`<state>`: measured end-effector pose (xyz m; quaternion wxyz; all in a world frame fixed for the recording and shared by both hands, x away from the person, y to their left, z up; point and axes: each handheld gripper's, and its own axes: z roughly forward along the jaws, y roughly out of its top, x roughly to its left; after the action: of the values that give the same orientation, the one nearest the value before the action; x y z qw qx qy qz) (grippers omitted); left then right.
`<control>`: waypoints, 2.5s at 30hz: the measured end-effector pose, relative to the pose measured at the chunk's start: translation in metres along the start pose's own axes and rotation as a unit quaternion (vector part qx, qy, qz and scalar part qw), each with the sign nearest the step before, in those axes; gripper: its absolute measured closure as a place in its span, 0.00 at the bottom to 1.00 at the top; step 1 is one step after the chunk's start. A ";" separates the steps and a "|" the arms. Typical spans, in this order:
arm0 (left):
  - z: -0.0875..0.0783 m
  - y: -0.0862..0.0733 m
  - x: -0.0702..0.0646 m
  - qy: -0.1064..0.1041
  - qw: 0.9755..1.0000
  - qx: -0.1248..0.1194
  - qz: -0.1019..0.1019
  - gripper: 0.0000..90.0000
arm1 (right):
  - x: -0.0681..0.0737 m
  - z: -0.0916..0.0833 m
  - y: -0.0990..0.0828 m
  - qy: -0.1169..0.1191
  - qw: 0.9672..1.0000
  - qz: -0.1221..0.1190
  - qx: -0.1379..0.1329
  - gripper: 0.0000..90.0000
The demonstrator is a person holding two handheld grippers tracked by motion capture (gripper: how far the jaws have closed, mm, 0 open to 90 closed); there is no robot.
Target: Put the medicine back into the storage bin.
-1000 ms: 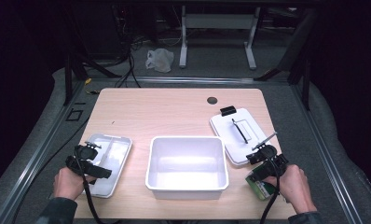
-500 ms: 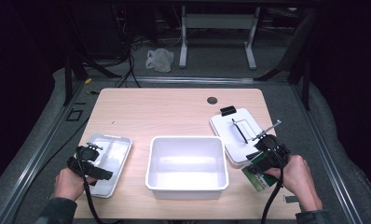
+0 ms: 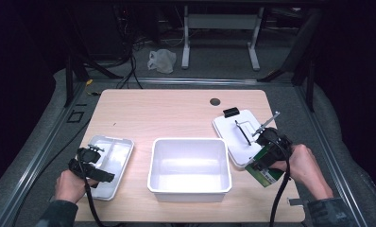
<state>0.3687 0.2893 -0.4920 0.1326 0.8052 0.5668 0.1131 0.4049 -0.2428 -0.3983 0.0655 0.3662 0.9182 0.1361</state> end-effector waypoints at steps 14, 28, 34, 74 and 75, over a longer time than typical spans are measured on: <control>0.001 0.000 -0.001 -0.002 1.000 0.004 0.007 0.00 | 0.007 -0.021 0.032 0.028 0.991 -0.131 0.020 0.18; 0.001 0.002 -0.003 -0.006 1.000 0.005 0.009 0.00 | 0.031 -0.043 0.065 0.043 0.968 -0.246 0.014 0.18; 0.002 0.002 -0.003 -0.009 1.000 0.006 0.007 0.00 | 0.048 -0.048 0.084 0.048 0.959 -0.280 0.013 0.18; 0.004 0.002 -0.001 -0.008 1.000 0.017 0.019 0.01 | 0.117 0.066 0.141 0.072 0.932 -0.352 0.057 0.17; 0.004 0.002 -0.001 -0.008 1.000 0.017 0.019 0.01 | 0.117 0.066 0.141 0.072 0.932 -0.352 0.057 0.17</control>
<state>0.3715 0.2869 -0.4947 0.1210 0.8190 0.5520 0.0994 0.4274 -0.0511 -0.4216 0.0219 0.0121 0.9967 0.0775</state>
